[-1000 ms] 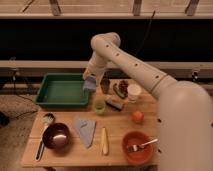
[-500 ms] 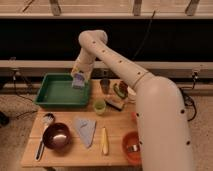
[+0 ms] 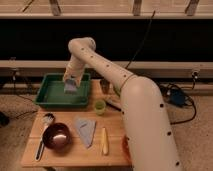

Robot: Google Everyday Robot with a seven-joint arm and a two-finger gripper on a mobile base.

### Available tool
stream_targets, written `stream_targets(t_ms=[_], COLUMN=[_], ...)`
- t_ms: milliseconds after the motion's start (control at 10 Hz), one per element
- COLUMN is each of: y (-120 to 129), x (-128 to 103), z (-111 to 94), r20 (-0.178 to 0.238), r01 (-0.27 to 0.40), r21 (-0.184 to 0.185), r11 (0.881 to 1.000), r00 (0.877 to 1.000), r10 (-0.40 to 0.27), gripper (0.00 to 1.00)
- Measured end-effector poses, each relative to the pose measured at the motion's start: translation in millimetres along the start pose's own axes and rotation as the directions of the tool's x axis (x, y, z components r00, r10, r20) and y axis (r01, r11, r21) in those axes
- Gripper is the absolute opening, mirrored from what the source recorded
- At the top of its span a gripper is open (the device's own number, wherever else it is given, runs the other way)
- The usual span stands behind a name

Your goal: Place sponge in tray

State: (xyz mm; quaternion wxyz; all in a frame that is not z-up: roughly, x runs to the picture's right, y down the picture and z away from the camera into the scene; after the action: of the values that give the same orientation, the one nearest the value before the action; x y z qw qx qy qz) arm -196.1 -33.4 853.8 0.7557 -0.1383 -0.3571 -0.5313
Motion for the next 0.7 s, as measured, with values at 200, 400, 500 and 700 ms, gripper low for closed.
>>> stream_targets(t_ms=[200,400,500,700], y=[1.6,6.1,6.0,13.5], x=[10.3,22.8,24.0,25.9], z=[5.6,14.9,20.0,37.0], r20=[-0.024,-0.066,-0.078,-0.093], r01=[-0.013,-0.04,-0.049,-0.073], r21=[0.007,0.0,-0.004,-0.018], r11=[1.0,0.999,0.999,0.997], r00=[1.0,0.997,0.996,0.993], r10=[0.013,0.04,0.049,0.071], gripper=[0.79,0.8,0.8,0.8])
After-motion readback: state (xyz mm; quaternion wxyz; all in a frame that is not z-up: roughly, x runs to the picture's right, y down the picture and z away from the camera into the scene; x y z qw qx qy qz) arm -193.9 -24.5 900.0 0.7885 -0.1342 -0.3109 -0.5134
